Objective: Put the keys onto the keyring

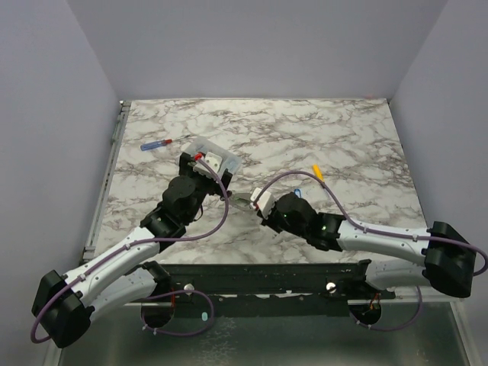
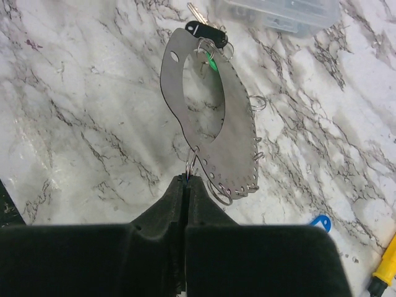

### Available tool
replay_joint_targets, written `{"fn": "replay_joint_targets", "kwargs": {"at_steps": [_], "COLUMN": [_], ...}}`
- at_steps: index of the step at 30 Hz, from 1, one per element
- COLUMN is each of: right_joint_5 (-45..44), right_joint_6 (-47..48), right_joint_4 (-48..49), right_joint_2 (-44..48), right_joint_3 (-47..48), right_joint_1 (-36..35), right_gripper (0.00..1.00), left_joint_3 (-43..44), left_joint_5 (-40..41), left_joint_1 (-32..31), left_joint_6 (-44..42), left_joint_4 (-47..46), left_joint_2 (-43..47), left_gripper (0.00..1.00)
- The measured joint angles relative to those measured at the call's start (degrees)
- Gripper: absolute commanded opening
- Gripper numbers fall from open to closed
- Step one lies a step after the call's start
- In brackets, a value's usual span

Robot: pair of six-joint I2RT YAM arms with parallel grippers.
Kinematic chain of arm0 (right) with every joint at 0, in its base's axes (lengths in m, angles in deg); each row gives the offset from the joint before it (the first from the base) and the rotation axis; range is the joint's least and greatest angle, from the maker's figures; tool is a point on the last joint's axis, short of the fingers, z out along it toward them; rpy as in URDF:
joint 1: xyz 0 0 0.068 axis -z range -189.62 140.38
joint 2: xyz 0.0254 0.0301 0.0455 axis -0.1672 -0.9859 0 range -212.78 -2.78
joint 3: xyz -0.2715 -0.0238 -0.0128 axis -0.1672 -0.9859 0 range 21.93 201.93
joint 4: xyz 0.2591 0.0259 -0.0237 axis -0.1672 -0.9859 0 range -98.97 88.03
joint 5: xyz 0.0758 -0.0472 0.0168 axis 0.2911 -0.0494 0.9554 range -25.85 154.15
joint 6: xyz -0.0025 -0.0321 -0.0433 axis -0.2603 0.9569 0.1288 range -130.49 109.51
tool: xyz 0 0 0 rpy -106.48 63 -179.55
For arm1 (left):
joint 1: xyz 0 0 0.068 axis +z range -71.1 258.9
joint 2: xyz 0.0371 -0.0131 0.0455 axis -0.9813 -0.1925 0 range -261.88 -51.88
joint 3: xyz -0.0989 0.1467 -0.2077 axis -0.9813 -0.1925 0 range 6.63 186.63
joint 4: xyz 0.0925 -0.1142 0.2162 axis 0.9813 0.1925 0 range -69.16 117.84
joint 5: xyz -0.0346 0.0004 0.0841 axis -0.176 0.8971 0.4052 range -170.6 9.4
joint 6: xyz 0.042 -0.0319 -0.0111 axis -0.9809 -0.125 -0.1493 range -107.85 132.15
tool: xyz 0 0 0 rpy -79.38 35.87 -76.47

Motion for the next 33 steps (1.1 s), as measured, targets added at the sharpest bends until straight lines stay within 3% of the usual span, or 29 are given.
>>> {"fn": "replay_joint_targets", "kwargs": {"at_steps": [17, 33], "right_joint_5": [-4.1, 8.1], "right_joint_6": [4.4, 8.0], "right_joint_4": [14.2, 26.9], "right_joint_2": [11.8, 26.1], "right_joint_3": [-10.0, -16.7], "right_joint_1": [0.0, 0.0], "right_gripper": [0.01, 0.01], "left_joint_3": [-1.2, -2.1], "left_joint_5": [-23.3, -39.3], "left_joint_1": [0.0, 0.2], "left_joint_6": [-0.7, -1.0], "left_joint_4": [-2.1, -3.1], "left_joint_2": [7.3, 13.2], "left_gripper": [0.88, 0.79]}}
